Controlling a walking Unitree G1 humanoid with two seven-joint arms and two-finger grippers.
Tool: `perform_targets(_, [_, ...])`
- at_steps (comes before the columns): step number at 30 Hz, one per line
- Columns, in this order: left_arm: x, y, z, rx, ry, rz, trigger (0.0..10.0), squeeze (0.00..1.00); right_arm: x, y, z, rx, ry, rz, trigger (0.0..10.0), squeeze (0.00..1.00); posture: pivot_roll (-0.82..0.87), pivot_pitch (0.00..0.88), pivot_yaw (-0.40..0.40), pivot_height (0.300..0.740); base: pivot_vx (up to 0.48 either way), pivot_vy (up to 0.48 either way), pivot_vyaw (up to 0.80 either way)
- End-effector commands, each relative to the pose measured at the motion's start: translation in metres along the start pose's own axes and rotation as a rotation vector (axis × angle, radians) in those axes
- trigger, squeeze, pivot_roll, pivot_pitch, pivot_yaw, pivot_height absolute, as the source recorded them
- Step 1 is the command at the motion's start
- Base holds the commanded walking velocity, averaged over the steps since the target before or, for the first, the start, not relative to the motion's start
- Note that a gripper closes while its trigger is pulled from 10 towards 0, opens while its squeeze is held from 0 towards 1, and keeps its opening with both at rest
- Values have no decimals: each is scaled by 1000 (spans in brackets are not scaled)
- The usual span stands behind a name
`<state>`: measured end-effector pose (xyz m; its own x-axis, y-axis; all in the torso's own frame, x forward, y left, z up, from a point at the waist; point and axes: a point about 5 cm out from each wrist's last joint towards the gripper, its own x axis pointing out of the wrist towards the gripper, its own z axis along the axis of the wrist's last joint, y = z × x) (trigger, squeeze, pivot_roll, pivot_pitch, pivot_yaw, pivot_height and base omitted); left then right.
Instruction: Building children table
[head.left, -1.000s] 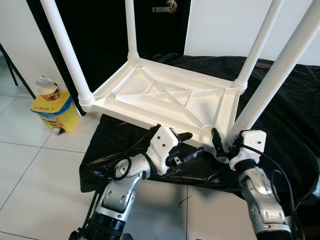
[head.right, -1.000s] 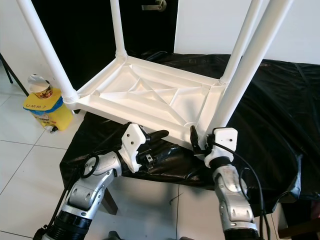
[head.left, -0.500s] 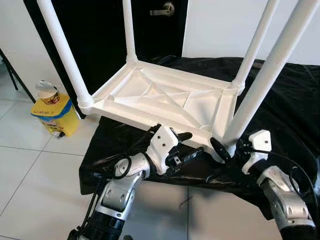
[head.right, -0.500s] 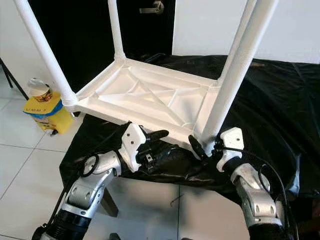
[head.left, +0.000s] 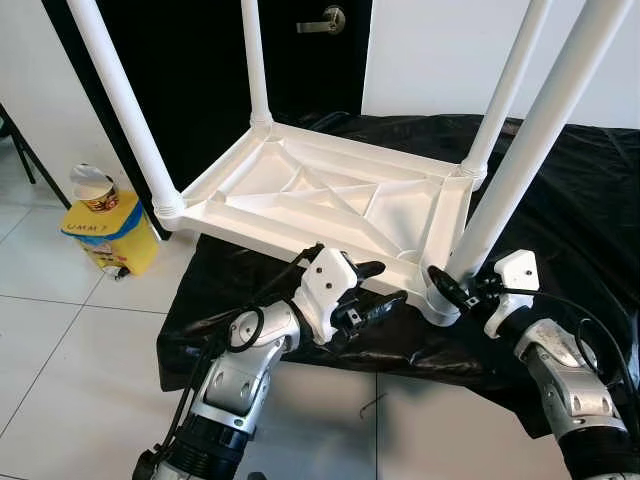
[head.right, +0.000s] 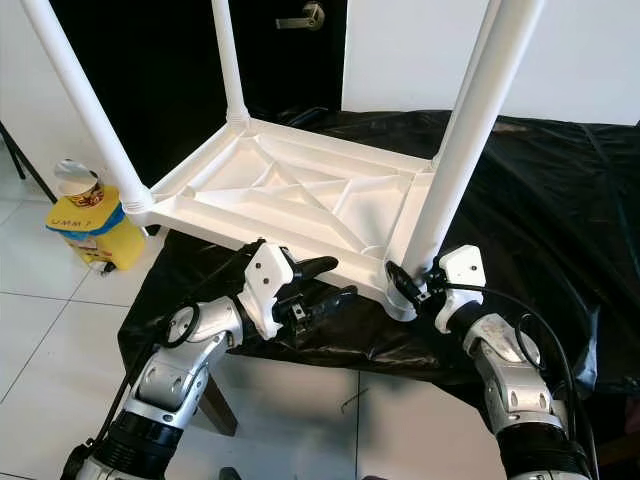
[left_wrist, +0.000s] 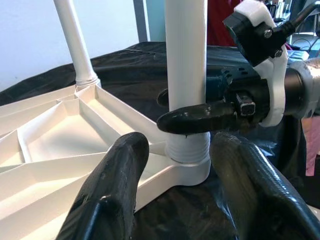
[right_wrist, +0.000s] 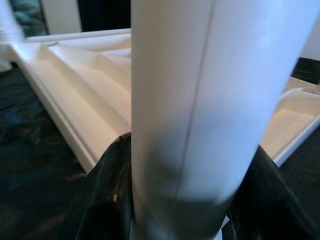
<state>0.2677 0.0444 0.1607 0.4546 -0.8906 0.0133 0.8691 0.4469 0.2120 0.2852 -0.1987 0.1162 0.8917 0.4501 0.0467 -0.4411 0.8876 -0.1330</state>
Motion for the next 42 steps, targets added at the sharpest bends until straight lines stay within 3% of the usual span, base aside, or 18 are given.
perform_targets(1, [2, 3, 0, 19, 4, 47, 10000, 0, 1, 7, -10, 2, 52, 14, 6078, 0, -21, 0, -18, 740, 0, 0, 0])
perform_targets(2, [2, 3, 0, 19, 5, 47, 10000, 0, 2, 9, -11, 10, 56, -1, 10000, 0, -22, 0, -17, 740, 0, 0, 0])
perform_targets(4, [2, 3, 0, 19, 5, 47, 10000, 0, 2, 9, -11, 10, 56, -1, 10000, 0, -22, 0, -17, 740, 0, 0, 0])
perform_targets(9, [3, 2, -2, 22, 9, 41, 10000, 0, 3, 18, -11, 36, 39, -122, 10000, 0, -23, 0, -18, 740, 0, 0, 0])
perform_targets(12, [4, 2, -2, 27, 12, 34, 10000, 0, 4, 21, -12, 56, 37, -258, 10000, 0, -21, 0, -20, 740, 0, 0, 0])
perform_targets(17, [4, 1, -3, 28, 13, 33, 10000, 0, 4, 20, -14, 70, 50, -344, 10000, 0, -21, 0, -21, 740, 0, 0, 0])
perform_targets(18, [3, 1, -4, 28, 15, 31, 10000, 0, 2, 19, -19, 90, 79, -477, 10000, 0, -17, 0, -26, 740, 0, 0, 0])
perform_targets(23, [3, 1, -4, 29, 16, 32, 10000, 0, 0, 20, -23, 110, 105, -607, 10000, 0, -15, 0, -32, 740, 0, 0, 0])
perform_targets(29, [3, -1, -5, 26, 16, 32, 10000, 0, 5, 35, -22, 127, 101, -616, 10000, 0, -17, 0, -36, 740, 0, 0, 0])
perform_targets(42, [2, -1, -6, 28, 14, 31, 10000, 0, 5, 33, -18, 104, 101, -661, 10000, 0, -16, 0, -44, 740, 0, 0, 0])
